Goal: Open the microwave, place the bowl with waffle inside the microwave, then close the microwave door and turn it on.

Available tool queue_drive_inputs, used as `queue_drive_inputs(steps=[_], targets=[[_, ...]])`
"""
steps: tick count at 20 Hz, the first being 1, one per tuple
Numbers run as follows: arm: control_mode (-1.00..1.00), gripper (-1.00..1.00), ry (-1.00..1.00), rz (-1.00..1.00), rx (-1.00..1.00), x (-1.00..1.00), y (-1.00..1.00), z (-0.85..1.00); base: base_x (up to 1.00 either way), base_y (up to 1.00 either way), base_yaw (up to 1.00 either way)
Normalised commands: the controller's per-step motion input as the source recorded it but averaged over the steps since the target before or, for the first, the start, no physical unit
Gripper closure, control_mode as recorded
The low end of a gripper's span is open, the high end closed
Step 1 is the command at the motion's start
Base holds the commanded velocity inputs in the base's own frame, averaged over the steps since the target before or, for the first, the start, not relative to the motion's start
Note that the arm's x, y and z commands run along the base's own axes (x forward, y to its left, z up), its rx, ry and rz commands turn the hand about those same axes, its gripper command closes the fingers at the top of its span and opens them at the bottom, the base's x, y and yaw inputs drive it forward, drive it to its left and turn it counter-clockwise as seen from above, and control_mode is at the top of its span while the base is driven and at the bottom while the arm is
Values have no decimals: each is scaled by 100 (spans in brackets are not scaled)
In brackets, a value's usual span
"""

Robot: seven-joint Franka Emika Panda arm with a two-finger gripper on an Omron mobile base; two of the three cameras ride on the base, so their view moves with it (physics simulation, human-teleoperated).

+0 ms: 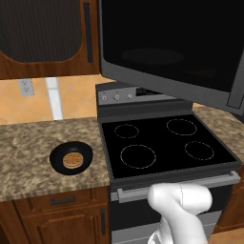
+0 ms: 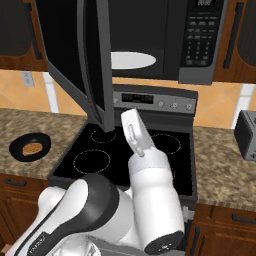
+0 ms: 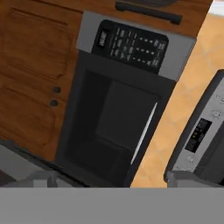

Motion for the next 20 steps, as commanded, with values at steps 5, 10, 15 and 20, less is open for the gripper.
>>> queue_drive_inputs(steps=[5,10,15,20], targets=[[-100,-100,22,26,1,48,-3,7,0,0,0],[-100,-100,10,35,6,30,-1,0,0,0,0],[-100,-100,2,30,8,43,0,0,0,0,0],[-100,-100,0,17,6,50,5,-1,0,0,0]])
